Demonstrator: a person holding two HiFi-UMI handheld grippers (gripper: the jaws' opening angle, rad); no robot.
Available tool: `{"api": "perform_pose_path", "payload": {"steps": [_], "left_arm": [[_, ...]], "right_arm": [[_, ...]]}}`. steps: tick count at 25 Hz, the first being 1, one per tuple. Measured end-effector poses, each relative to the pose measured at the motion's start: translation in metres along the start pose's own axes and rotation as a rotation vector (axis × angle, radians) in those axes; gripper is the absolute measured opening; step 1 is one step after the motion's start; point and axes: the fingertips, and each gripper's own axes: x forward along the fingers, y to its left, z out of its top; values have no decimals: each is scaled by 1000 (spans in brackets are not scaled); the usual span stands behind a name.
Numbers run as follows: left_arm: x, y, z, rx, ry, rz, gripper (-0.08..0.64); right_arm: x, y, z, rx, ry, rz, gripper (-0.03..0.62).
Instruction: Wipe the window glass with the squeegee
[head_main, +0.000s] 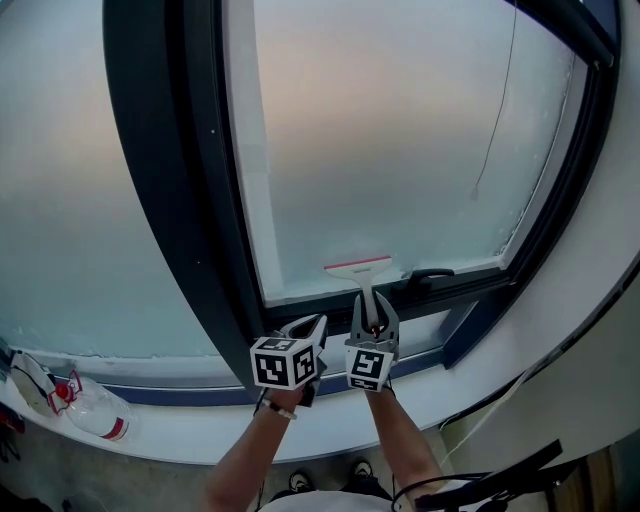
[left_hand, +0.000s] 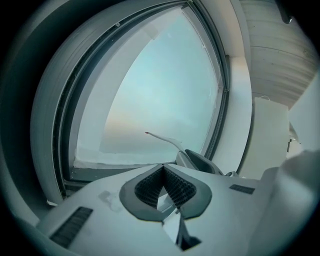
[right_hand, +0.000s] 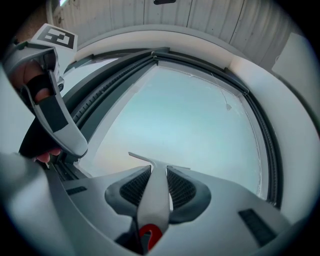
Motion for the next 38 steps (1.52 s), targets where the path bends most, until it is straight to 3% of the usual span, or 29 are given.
{"api": "perform_pose_path", "payload": {"steps": [13, 26, 31, 38], "left_arm": [[10, 11, -37, -15, 79, 20, -2], [17, 12, -58, -31, 116, 34, -2], [21, 13, -58, -34, 120, 36, -2], [25, 12, -56, -35, 118, 35, -2]], "right_arm": [[-12, 15, -48, 47, 73, 23, 89], [-26, 19, -57, -9, 70, 26, 89], [-24, 18, -74, 26, 114, 26, 89], [-15, 13, -69, 3, 98, 40, 89]]}}
